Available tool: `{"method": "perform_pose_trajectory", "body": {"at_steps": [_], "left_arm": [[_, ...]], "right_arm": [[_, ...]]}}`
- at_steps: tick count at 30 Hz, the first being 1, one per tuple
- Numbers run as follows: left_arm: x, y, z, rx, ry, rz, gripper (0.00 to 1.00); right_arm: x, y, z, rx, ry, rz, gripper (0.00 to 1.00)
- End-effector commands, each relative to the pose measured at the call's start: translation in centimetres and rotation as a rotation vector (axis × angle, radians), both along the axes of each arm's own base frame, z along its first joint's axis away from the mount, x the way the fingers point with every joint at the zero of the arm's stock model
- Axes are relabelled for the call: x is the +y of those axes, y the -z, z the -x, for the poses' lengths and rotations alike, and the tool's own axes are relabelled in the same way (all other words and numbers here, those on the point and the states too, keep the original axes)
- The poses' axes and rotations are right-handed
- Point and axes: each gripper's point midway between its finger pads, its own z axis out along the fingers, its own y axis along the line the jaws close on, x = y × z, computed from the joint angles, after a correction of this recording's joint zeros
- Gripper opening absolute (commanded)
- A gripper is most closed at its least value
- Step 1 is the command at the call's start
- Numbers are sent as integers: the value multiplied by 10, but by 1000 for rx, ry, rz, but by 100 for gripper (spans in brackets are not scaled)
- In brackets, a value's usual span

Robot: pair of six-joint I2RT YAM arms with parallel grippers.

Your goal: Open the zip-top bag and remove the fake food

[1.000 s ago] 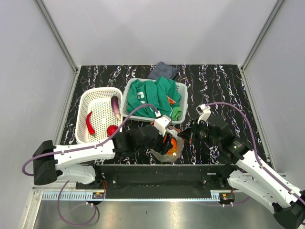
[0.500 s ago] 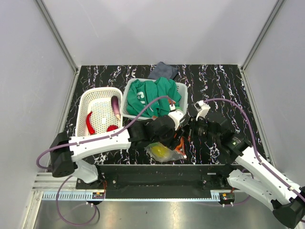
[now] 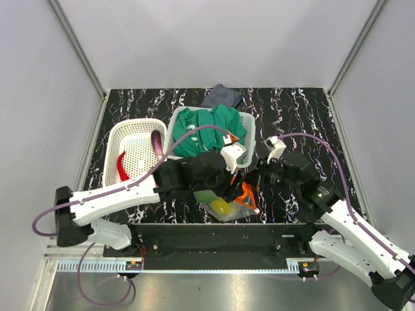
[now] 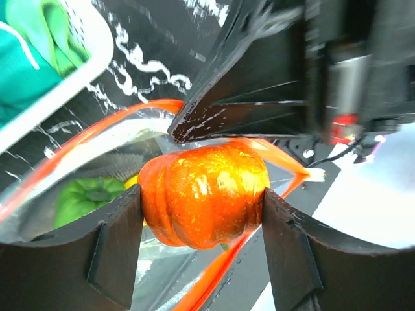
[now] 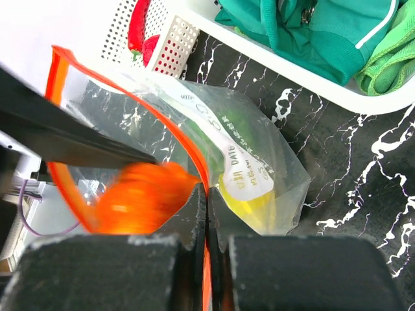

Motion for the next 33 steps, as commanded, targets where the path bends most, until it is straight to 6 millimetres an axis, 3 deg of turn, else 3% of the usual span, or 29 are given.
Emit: {"method": "perform_pose_trajectory", "body": {"at_steps": [1, 4, 8, 12, 16, 18, 20, 24, 28, 29, 31, 33], "left_arm": [[2, -74, 2, -117, 48, 180, 0], [6, -94, 8, -142, 79, 239, 0], [7, -120, 32, -136, 199, 348, 0], [21, -150, 45, -195, 243, 471, 0], [29, -160, 30, -257, 170, 456, 0], [32, -152, 16, -278, 106, 390, 0], [46, -158, -5, -315, -32, 369, 0], [84, -151, -37, -373, -247, 320, 0], [134, -120, -65, -330, -457, 213, 0], [156, -105, -74, -319, -527, 168, 0], [184, -97, -81, -310, -614, 153, 0], [220, -76, -96, -296, -741, 77, 0]], "right_arm": [[-1, -19, 1, -62, -8, -27, 0], [-4, -18, 1, -70, 2, -19, 0], [-4, -14, -1, -70, 5, -1, 0], [-2, -14, -4, -73, 1, 13, 0], [-1, -17, -6, -79, 3, 3, 0], [-2, -14, -8, -77, 13, 7, 0], [-4, -15, -7, -82, 22, 8, 0], [-15, -22, -9, -124, 66, 20, 0], [-24, -29, -13, -164, 111, 36, 0], [-27, -33, -13, -168, 120, 43, 0], [-34, -42, -17, -193, 153, 60, 0], [-42, -44, -19, -215, 177, 88, 0]]}}
